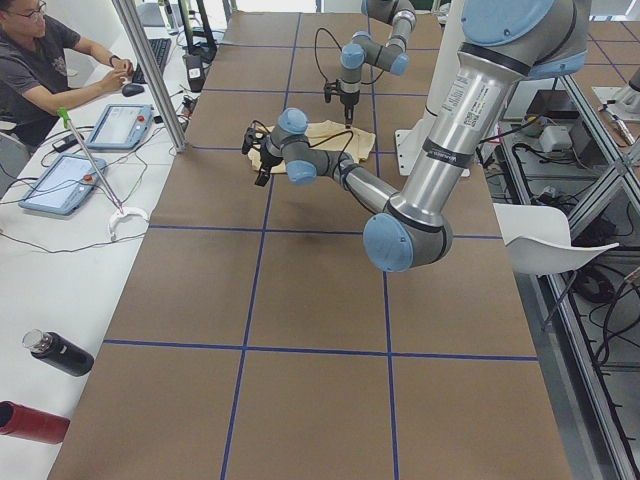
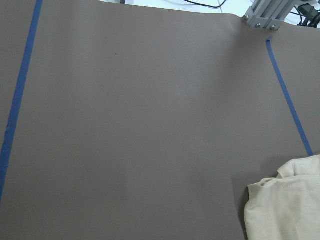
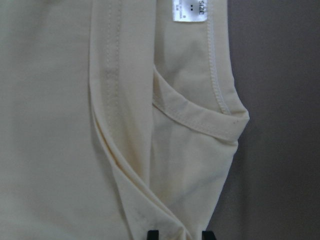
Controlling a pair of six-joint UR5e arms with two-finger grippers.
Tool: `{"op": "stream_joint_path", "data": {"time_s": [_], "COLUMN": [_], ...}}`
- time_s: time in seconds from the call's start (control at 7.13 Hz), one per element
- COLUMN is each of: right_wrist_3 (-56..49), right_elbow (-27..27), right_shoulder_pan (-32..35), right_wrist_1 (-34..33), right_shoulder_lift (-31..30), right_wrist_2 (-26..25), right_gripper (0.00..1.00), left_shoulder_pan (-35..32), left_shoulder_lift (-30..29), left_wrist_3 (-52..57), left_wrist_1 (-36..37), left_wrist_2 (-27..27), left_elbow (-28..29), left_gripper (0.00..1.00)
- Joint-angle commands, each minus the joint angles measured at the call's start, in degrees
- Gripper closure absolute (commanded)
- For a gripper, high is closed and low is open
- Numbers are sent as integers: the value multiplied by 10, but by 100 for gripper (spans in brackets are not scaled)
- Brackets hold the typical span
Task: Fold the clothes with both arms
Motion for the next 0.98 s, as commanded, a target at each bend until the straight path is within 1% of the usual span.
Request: {"op": "stream_joint_path", "data": {"time_s": [0.0, 0.56, 0.84], "right_wrist_3": [4, 4, 5], "right_elbow": [0, 9, 33], "right_shoulder_pan": [1, 5, 5], "right_wrist_1": [-4, -7, -11], "right_shoulder_lift": [-1, -4, -36], "right_wrist_2": [6, 22, 30], "right_gripper": [100, 100, 100], "left_shoulder_pan": [0, 0, 0], "left_shoulder_lift": [0, -1, -2], "left_wrist_3": [1, 1, 1], "left_wrist_1": [0, 1, 1], "left_wrist_2": [0, 0, 0], "left_elbow": [0, 0, 1], "left_gripper": [0, 0, 0]}}
